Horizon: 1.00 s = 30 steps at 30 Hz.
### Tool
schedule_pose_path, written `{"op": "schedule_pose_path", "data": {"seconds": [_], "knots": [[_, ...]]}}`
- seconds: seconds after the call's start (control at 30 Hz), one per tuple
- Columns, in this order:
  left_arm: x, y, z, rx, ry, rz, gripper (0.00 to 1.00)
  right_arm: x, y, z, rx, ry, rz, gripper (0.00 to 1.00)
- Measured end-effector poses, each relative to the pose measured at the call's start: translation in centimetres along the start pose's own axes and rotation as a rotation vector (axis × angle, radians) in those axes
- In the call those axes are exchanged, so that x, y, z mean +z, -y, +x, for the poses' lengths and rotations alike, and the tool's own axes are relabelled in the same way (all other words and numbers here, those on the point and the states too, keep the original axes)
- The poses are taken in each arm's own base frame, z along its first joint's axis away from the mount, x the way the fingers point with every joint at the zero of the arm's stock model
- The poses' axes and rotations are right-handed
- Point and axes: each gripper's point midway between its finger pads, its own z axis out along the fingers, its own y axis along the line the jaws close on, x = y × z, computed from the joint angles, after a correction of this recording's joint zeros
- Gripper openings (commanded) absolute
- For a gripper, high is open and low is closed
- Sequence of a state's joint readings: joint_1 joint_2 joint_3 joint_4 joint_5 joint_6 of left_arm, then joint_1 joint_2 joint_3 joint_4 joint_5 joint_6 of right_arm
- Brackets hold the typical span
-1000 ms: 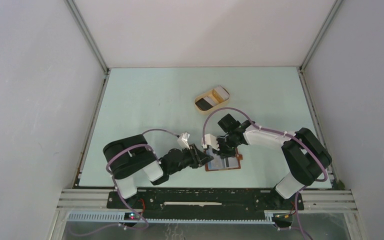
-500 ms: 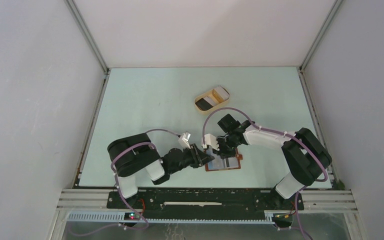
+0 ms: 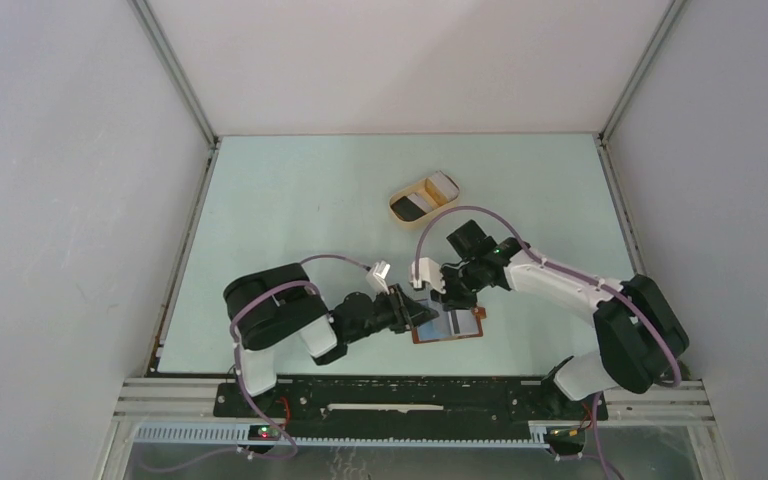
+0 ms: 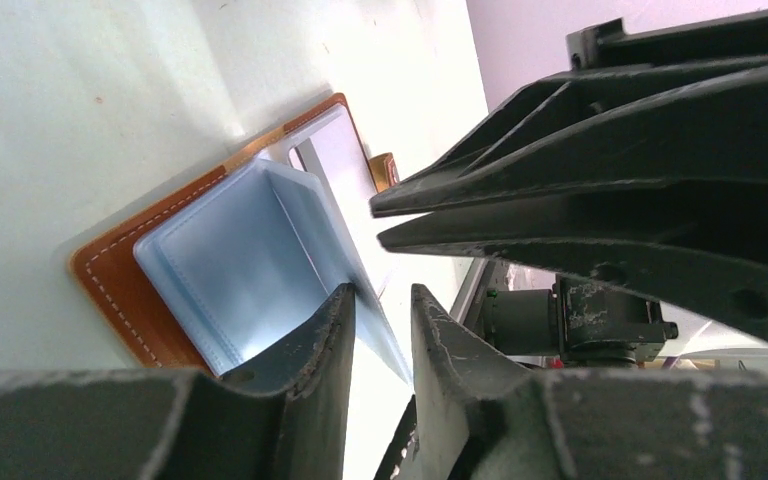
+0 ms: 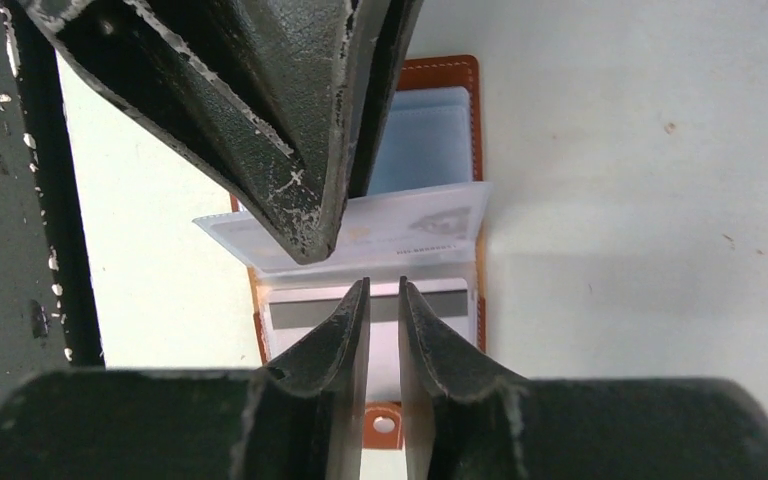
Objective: Put the credit cards into the card holder
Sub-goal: Insert the credit card into the card holder.
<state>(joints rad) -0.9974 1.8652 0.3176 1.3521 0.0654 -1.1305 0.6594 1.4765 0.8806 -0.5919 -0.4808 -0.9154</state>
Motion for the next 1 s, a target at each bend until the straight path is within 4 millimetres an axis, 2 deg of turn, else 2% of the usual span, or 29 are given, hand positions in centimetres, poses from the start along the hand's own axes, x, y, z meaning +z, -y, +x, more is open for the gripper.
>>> {"op": "schedule_pose_path", "data": {"seconds": [0.4, 0.73, 1.0], "knots": [[1.5, 0.9, 0.0, -0.013, -0.018, 0.017, 0.36, -4.4, 2.0, 0.5, 0.095, 0.098, 0.098, 0.25], [3.7, 2.4, 0.2, -0.006, -0.048, 0.025, 0.41, -6.7, 2.5, 0.1, 0.157, 0.173, 0.138, 0.25], [4.8, 2.4, 0.4, 0.04, -0.076, 0.003, 0.41, -8.3, 2.8, -0.1, 0.245, 0.226, 0.166, 0.29]]}}
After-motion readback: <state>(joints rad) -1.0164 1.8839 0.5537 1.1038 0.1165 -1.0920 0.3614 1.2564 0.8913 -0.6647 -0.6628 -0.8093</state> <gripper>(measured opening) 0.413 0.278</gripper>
